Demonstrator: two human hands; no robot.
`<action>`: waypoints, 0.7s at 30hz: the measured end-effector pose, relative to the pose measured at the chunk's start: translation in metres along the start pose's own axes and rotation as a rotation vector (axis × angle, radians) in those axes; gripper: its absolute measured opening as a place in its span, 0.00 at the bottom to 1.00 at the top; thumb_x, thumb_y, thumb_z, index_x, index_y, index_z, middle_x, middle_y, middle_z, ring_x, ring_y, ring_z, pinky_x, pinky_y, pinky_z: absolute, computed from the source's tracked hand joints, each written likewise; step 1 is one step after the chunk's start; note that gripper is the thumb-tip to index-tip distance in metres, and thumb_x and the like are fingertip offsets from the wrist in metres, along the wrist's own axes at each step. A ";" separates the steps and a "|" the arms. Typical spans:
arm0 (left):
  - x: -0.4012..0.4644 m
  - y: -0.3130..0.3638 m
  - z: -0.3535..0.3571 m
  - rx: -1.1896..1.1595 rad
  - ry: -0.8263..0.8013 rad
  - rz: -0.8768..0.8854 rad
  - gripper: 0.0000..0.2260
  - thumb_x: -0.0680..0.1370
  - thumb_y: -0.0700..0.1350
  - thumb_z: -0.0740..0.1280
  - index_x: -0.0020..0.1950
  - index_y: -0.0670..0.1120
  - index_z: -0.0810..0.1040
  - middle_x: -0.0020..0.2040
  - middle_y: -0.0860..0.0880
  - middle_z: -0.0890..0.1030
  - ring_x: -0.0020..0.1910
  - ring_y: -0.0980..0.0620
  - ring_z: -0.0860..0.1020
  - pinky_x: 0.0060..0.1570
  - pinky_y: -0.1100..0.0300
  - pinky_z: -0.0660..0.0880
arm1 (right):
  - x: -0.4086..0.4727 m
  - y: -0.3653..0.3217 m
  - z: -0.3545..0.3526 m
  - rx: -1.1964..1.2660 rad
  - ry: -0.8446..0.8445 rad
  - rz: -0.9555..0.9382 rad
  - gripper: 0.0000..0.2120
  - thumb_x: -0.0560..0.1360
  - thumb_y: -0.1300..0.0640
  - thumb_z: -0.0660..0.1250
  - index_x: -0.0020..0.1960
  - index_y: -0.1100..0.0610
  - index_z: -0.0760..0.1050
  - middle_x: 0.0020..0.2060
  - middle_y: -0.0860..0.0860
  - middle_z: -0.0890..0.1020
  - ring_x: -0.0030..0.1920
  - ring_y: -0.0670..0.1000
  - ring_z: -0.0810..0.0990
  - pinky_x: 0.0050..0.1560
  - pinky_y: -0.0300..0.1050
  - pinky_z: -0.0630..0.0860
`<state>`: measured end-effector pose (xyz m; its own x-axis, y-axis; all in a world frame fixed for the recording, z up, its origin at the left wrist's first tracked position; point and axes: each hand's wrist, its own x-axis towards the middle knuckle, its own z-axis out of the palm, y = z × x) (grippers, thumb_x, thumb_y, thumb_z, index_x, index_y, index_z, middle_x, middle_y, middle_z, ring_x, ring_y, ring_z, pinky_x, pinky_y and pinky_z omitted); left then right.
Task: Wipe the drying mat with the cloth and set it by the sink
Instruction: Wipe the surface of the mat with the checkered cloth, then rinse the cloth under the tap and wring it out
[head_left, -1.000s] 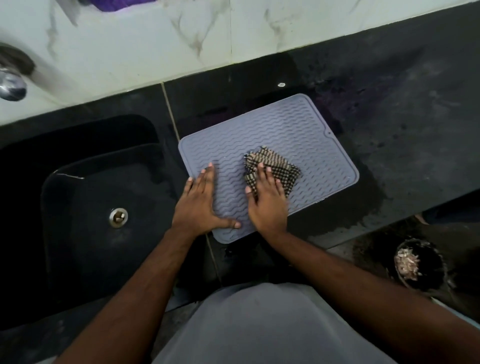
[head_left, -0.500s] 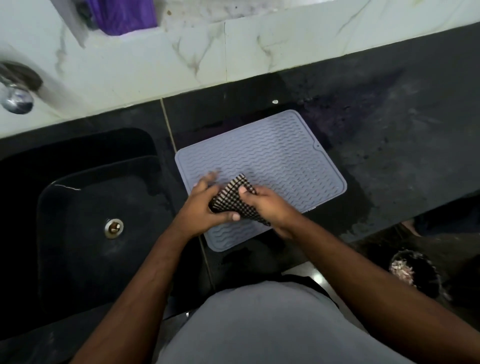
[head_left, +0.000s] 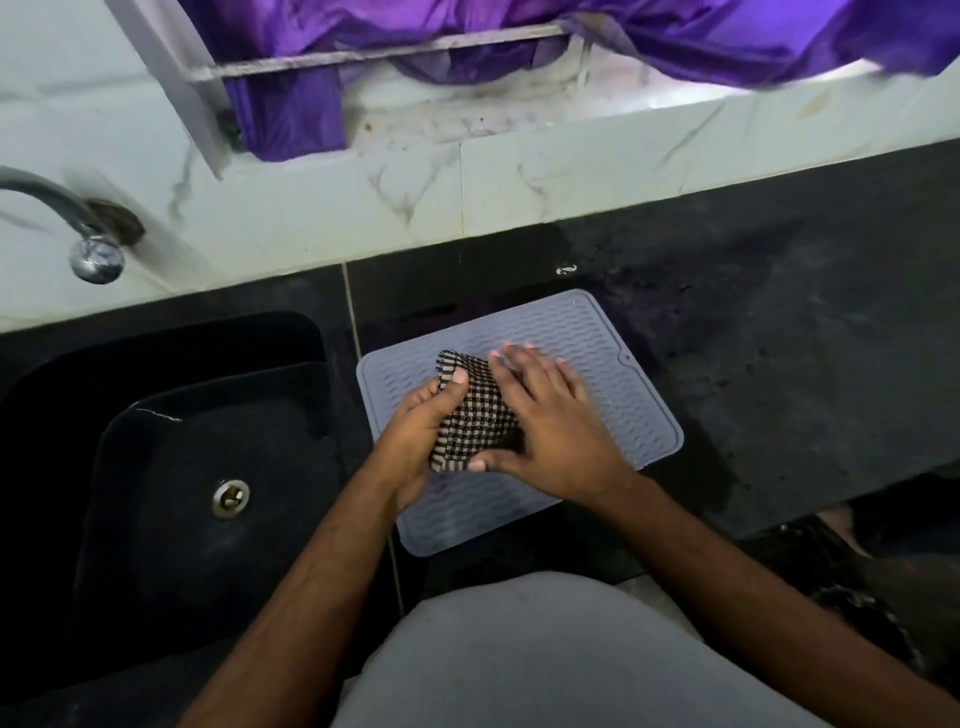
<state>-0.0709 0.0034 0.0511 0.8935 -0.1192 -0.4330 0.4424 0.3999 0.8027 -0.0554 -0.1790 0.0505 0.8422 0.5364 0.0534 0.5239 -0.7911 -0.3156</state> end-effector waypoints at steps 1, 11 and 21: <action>0.001 0.002 0.003 -0.020 -0.008 -0.006 0.18 0.82 0.49 0.65 0.65 0.38 0.79 0.56 0.39 0.85 0.51 0.44 0.85 0.47 0.53 0.83 | 0.001 0.000 0.001 0.026 -0.037 0.022 0.56 0.68 0.22 0.61 0.82 0.53 0.44 0.81 0.53 0.54 0.80 0.54 0.52 0.79 0.59 0.50; -0.014 0.037 -0.023 0.645 0.434 0.431 0.30 0.70 0.73 0.68 0.54 0.49 0.81 0.48 0.47 0.84 0.49 0.53 0.82 0.52 0.50 0.80 | 0.039 0.002 -0.030 -0.002 -0.095 -0.083 0.18 0.75 0.54 0.73 0.62 0.52 0.72 0.56 0.51 0.81 0.57 0.53 0.79 0.57 0.51 0.75; -0.063 0.080 -0.053 1.214 0.350 0.110 0.43 0.64 0.47 0.82 0.72 0.47 0.62 0.54 0.50 0.82 0.52 0.50 0.83 0.49 0.56 0.81 | 0.104 -0.098 -0.054 0.041 -0.063 -0.522 0.27 0.69 0.57 0.78 0.63 0.53 0.69 0.54 0.51 0.78 0.55 0.53 0.77 0.52 0.48 0.74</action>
<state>-0.0955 0.0911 0.1212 0.9436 0.1820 -0.2765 0.3197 -0.7174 0.6189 -0.0122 -0.0620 0.1381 0.4607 0.8736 0.1570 0.8651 -0.4025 -0.2993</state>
